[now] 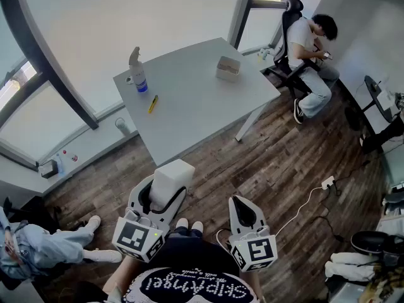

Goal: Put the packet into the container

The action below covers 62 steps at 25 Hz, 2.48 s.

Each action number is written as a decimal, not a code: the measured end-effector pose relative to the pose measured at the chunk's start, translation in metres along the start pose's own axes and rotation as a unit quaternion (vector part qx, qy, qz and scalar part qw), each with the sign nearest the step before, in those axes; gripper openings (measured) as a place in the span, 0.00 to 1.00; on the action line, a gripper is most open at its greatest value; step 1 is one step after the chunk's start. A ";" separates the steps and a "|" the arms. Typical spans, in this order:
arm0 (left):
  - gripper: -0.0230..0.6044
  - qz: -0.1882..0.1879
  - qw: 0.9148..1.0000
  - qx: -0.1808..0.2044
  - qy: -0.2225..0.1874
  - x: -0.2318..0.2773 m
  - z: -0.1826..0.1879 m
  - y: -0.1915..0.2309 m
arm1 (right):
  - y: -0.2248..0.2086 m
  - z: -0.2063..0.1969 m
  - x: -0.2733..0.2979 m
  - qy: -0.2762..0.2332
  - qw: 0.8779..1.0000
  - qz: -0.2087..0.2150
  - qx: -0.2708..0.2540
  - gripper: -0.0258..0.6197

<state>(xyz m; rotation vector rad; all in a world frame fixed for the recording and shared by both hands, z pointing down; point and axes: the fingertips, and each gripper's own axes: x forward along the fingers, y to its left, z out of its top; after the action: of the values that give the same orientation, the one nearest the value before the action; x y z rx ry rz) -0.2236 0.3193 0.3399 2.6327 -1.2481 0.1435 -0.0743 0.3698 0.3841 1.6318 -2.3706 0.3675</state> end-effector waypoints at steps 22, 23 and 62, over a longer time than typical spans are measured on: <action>0.48 0.008 1.000 0.008 -0.005 0.027 -0.006 -0.025 | -0.039 -0.010 -0.023 -0.028 0.999 0.017 0.032 0.06; 0.48 0.008 1.000 0.009 -0.006 0.030 -0.006 -0.025 | -0.041 -0.012 -0.023 -0.027 0.999 0.017 0.033 0.06; 0.48 -0.045 0.999 0.011 0.008 0.194 0.038 0.070 | -0.128 0.048 0.127 -0.023 0.997 -0.041 0.055 0.06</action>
<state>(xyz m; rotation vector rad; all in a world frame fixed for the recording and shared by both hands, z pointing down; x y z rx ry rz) -0.1550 0.1215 0.3494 2.6947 -1.1257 0.1636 -0.0009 0.1984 0.3907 1.8003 -2.3454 0.4565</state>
